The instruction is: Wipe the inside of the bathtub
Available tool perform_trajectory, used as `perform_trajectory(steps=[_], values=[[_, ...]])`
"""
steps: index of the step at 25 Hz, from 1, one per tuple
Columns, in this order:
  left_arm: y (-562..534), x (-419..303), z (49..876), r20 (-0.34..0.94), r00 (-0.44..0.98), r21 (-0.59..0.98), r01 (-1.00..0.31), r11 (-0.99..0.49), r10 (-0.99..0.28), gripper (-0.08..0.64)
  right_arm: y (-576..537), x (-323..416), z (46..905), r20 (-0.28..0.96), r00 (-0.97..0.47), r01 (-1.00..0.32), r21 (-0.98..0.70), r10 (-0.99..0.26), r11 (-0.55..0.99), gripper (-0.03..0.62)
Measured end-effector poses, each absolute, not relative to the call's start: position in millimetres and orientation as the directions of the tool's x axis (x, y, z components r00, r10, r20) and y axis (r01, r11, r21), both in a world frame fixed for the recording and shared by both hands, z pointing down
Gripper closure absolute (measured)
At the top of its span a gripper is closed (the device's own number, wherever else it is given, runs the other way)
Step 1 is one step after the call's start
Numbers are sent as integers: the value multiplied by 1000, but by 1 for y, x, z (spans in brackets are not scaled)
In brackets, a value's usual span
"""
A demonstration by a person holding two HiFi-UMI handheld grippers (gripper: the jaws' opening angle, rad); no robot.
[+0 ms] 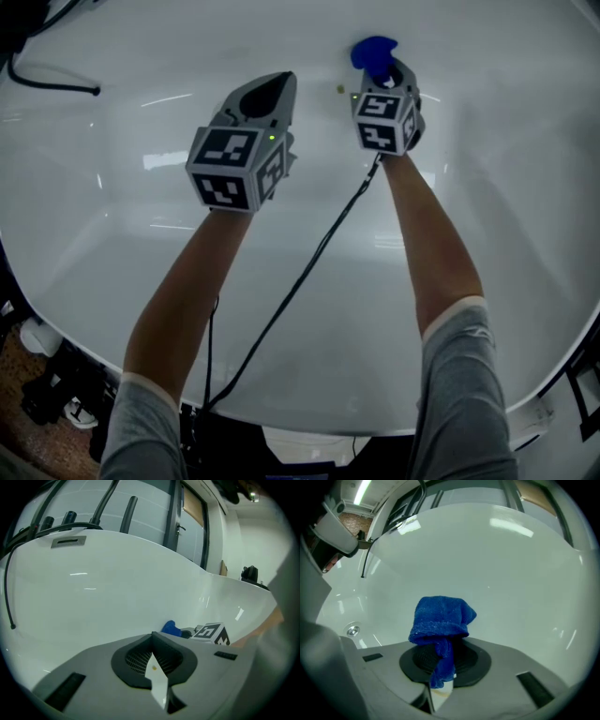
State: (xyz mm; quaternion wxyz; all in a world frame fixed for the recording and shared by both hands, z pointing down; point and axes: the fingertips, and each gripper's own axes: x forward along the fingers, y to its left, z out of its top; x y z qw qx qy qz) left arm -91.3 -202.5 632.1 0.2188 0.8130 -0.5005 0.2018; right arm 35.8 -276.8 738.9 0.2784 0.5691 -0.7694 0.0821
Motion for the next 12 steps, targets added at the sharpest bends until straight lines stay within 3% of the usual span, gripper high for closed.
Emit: perform_trajectory(steps=[5, 12], values=[[-200, -87, 634, 542, 427, 162, -898, -409, -724, 555, -278, 111, 756, 563, -49, -946, 240, -825, 219, 534], [-200, -93, 642, 545, 421, 164, -902, -400, -725, 554, -277, 89, 764, 567, -18, -954, 236, -823, 183, 538]])
